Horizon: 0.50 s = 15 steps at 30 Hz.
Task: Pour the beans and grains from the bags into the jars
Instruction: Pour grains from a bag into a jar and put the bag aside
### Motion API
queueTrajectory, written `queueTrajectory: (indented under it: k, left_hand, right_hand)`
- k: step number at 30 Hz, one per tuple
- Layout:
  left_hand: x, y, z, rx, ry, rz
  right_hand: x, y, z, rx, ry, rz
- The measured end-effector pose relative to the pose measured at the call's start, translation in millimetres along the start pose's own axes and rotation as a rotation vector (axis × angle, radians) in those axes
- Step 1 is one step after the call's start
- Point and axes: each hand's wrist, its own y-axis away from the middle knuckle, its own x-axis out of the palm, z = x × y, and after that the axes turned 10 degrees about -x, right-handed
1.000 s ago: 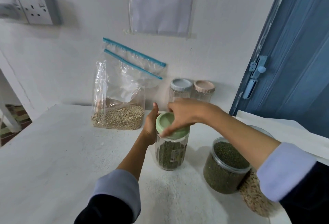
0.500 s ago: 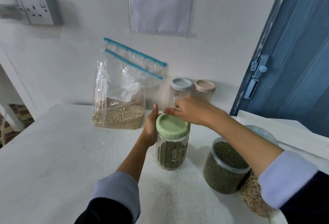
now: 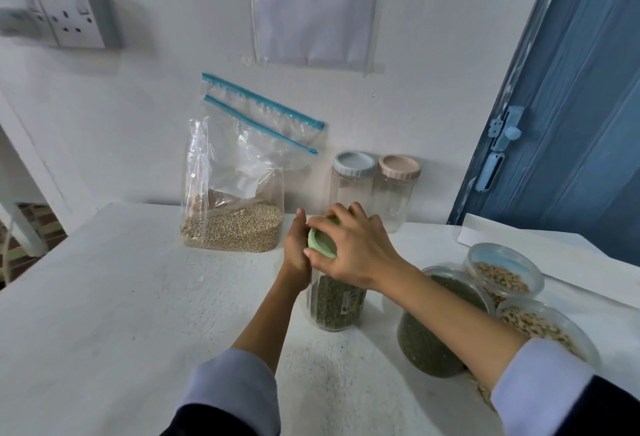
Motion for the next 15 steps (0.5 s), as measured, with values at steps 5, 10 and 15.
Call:
queueTrajectory:
  k: [5, 10, 15]
  left_hand:
    - [1, -3, 9, 0.052, -0.058, -0.051]
    - [20, -27, 18, 0.06, -0.046, -0.104]
    - [53, -63, 47, 0.126, -0.14, -0.15]
  right_hand:
    - [-5, 2, -4, 0.0, -0.017, 0.036]
    - [-10, 7, -33, 0.021, 0.004, 0.102]
    - [-19, 22, -89, 0.052, -0.043, 0.195]
